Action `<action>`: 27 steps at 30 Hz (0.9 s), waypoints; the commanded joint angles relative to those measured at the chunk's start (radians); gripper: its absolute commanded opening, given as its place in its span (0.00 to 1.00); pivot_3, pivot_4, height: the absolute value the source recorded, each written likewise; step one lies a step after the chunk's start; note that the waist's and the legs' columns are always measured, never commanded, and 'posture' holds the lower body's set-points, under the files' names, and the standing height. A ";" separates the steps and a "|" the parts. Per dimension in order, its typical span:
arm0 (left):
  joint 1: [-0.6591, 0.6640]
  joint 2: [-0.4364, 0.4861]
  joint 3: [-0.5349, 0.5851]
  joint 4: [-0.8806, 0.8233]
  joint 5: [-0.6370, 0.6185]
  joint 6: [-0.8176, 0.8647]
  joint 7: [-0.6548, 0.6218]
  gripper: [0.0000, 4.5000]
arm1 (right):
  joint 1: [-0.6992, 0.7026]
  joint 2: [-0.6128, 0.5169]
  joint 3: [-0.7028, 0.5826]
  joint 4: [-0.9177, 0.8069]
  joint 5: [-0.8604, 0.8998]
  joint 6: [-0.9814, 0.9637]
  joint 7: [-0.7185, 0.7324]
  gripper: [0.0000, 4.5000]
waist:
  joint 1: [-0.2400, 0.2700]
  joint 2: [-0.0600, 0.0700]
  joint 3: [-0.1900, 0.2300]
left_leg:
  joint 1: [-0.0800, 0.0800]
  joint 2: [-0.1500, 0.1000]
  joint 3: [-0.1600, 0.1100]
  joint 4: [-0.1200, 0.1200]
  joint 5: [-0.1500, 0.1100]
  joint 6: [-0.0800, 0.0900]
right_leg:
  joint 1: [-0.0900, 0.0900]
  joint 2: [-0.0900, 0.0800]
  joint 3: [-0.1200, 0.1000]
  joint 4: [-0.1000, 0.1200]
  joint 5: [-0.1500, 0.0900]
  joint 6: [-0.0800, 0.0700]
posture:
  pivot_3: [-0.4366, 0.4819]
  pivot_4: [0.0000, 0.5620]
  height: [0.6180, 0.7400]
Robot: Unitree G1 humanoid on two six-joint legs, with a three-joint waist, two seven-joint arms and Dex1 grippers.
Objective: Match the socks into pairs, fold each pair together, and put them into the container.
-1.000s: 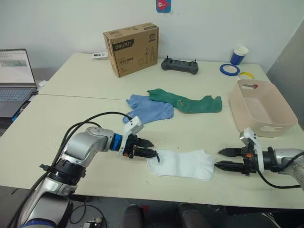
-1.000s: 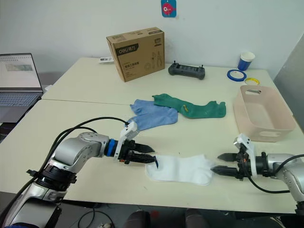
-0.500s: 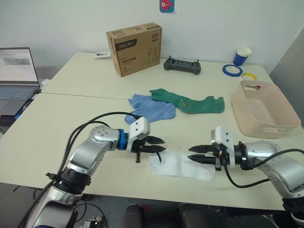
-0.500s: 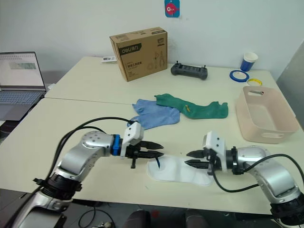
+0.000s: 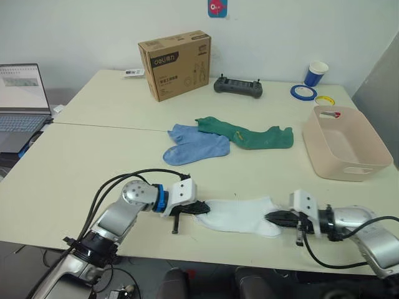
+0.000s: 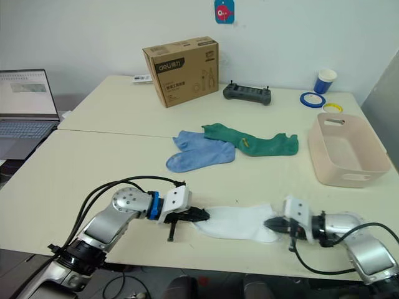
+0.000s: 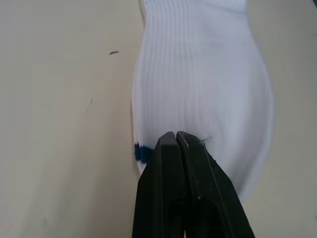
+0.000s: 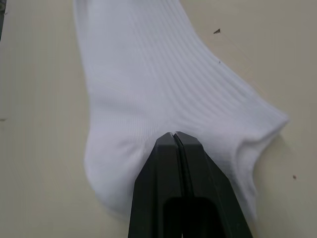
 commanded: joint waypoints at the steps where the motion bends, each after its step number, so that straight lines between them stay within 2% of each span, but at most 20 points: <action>1: 0.016 0.009 0.035 -0.020 -0.023 -0.010 -0.012 0.01 | 0.025 -0.016 -0.051 -0.012 0.036 0.001 0.029 0.01 | 0.000 0.000 0.000 | 0.000 0.000 0.000 0.000 0.000 0.000 | 0.000 0.000 0.000 0.000 0.000 0.000 | 0.48 0.27 1.00; 4: 0.010 -0.008 0.063 -0.070 -0.075 -0.009 -0.025 0.01 | -0.002 0.008 -0.087 -0.086 0.134 0.061 0.040 0.01 | -0.003 0.000 0.000 | 0.001 0.000 0.000 0.000 0.000 0.000 | 0.000 0.000 0.000 0.001 0.000 0.001 | 0.48 0.27 1.00; 7: -0.011 -0.029 0.059 -0.093 -0.084 -0.031 -0.027 0.01 | -0.050 0.044 -0.057 -0.144 0.154 0.093 0.019 0.01 | -0.004 0.000 0.000 | 0.001 0.001 0.000 0.000 0.000 0.000 | 0.000 0.001 0.000 0.001 0.000 0.000 | 0.48 0.27 1.00; 11: -0.013 -0.044 0.028 -0.112 -0.068 -0.027 -0.033 0.01 | -0.088 0.098 0.021 -0.164 0.103 0.117 -0.014 0.01 | -0.002 0.000 0.000 | 0.001 0.000 -0.001 0.000 0.000 0.000 | 0.000 0.001 0.000 0.001 0.000 0.001 | 0.48 0.27 1.00; 15: 0.021 -0.026 -0.027 -0.112 -0.006 -0.041 -0.043 0.01 | -0.092 0.124 0.117 -0.114 -0.007 0.075 -0.034 0.01 | -0.001 0.000 0.000 | 0.000 0.000 0.000 0.000 0.000 0.000 | 0.000 0.001 0.000 0.000 0.000 0.000 | 0.48 0.27 1.00; 19: 0.049 0.010 -0.030 -0.106 0.036 -0.029 -0.034 0.01 | -0.071 0.093 0.116 -0.112 -0.033 0.073 -0.026 0.01 | -0.002 0.000 0.000 | 0.001 0.000 0.000 0.000 0.000 0.000 | -0.001 0.001 0.001 0.001 0.000 0.000 | 0.48 0.27 1.00; 21: 0.065 0.026 -0.020 -0.099 0.040 -0.039 -0.035 0.01 | -0.038 0.043 0.092 -0.104 -0.047 0.053 -0.005 0.01 | -0.001 0.001 0.000 | 0.001 0.000 0.000 0.000 0.000 0.000 | 0.000 0.001 0.000 0.001 0.000 0.000 | 0.48 0.27 1.00; 27: 0.077 0.023 0.022 -0.104 -0.006 -0.013 -0.022 0.01 | 0.005 -0.047 -0.002 -0.079 -0.008 0.042 0.035 0.01 | -0.002 0.001 -0.001 | 0.001 0.000 0.000 0.000 0.000 0.000 | 0.000 0.000 0.000 0.000 0.000 0.000 | 0.48 0.27 1.00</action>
